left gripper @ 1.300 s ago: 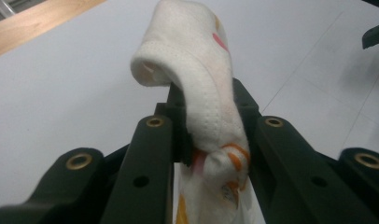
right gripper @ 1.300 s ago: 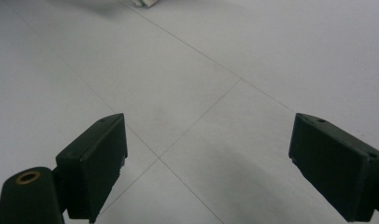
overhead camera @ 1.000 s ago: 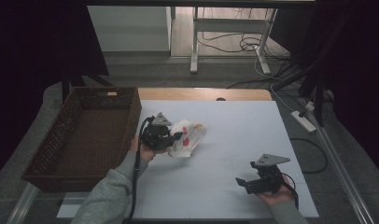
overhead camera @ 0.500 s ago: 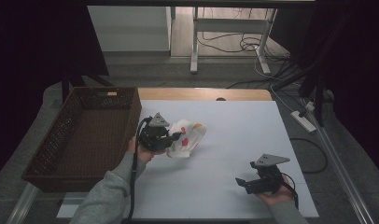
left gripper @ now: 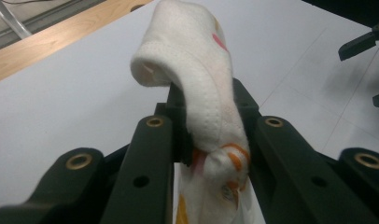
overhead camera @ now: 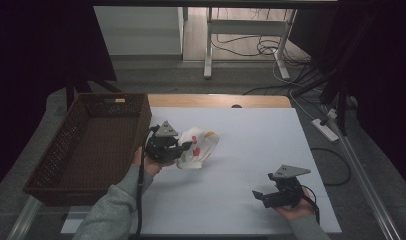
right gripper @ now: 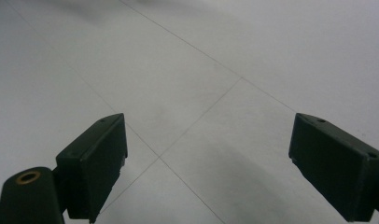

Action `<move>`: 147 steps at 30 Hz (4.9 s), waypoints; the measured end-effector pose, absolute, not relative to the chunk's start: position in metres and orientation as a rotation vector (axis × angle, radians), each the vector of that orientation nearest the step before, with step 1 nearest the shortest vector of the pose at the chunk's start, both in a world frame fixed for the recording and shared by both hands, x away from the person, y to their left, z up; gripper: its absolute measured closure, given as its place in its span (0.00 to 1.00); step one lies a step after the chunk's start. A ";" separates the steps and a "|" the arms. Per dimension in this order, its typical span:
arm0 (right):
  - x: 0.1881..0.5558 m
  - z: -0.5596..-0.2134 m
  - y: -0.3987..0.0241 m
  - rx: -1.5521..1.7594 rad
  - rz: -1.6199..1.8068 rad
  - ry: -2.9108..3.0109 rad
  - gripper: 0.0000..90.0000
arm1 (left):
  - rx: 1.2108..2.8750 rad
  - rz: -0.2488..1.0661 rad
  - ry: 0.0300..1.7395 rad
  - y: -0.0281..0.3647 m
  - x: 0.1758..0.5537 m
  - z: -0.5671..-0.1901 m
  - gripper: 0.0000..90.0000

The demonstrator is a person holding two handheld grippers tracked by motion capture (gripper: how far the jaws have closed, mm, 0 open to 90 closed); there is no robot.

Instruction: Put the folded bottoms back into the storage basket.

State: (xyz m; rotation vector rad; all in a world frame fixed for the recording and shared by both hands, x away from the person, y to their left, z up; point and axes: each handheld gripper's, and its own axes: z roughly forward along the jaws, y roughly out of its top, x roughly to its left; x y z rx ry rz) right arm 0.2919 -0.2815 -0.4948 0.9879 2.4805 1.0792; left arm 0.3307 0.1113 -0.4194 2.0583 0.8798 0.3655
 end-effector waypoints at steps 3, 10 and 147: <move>0.292 -0.495 -0.281 0.988 1.078 2.481 0.13 | 2.055 0.367 0.880 0.113 0.330 -0.418 0.83; 0.292 -0.495 -0.281 0.986 1.078 2.481 0.13 | 2.057 0.366 0.875 0.116 0.327 -0.414 0.84; 0.293 -0.497 -0.280 0.999 1.047 2.493 0.13 | 1.701 0.572 1.123 0.308 0.267 -0.349 0.84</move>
